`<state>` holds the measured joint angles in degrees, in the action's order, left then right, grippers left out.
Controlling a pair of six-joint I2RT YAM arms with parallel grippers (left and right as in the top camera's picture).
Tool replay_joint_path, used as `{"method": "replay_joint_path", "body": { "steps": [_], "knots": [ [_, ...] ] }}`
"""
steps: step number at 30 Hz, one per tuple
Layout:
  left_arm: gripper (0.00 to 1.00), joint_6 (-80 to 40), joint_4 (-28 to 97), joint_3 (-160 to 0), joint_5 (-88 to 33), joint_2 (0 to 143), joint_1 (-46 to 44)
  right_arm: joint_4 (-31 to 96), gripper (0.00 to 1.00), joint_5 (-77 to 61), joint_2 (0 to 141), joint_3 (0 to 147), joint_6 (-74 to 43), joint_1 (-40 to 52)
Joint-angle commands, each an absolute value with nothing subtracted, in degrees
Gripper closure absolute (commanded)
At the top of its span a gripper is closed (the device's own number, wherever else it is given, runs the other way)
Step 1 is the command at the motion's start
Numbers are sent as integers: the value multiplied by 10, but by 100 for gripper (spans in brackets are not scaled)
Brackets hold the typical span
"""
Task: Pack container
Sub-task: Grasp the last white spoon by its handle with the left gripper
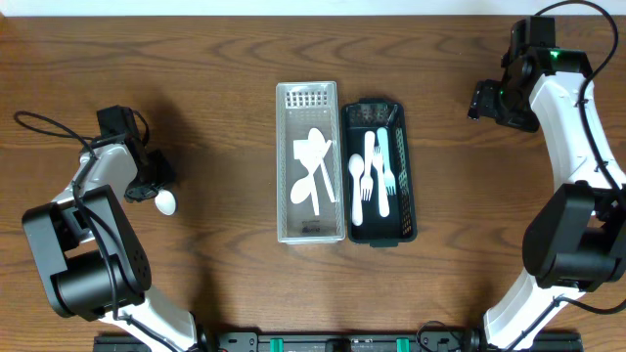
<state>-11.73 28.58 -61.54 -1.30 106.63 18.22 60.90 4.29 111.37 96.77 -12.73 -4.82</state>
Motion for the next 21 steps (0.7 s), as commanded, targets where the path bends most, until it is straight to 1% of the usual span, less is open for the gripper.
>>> {"method": "replay_joint_path", "body": {
  "steps": [1, 3, 5, 7, 8, 12, 17, 21],
  "knots": [
    [69, -114, 293, -594, -26, 1108, 182, 611, 23, 41, 1120, 966, -119, -56],
    [78, -114, 293, -594, -26, 1108, 182, 612, 23, 40, 1120, 966, -119, -56],
    [80, -114, 293, -594, -26, 1108, 182, 611, 23, 41, 1120, 966, -119, -56],
    [89, -114, 293, -594, -26, 1108, 182, 611, 23, 41, 1120, 966, -119, -56],
    [90, -114, 293, -594, -26, 1108, 182, 611, 23, 41, 1120, 966, -119, -56],
    [94, -114, 293, -594, -26, 1108, 182, 611, 23, 41, 1120, 966, -119, -56],
    [94, -114, 295, -596, -26, 1107, 182, 611, 23, 41, 1120, 966, -119, -56],
    [94, -114, 335, -624, -26, 1090, 179, 611, 23, 41, 1120, 966, -119, -56]
  ]
}}
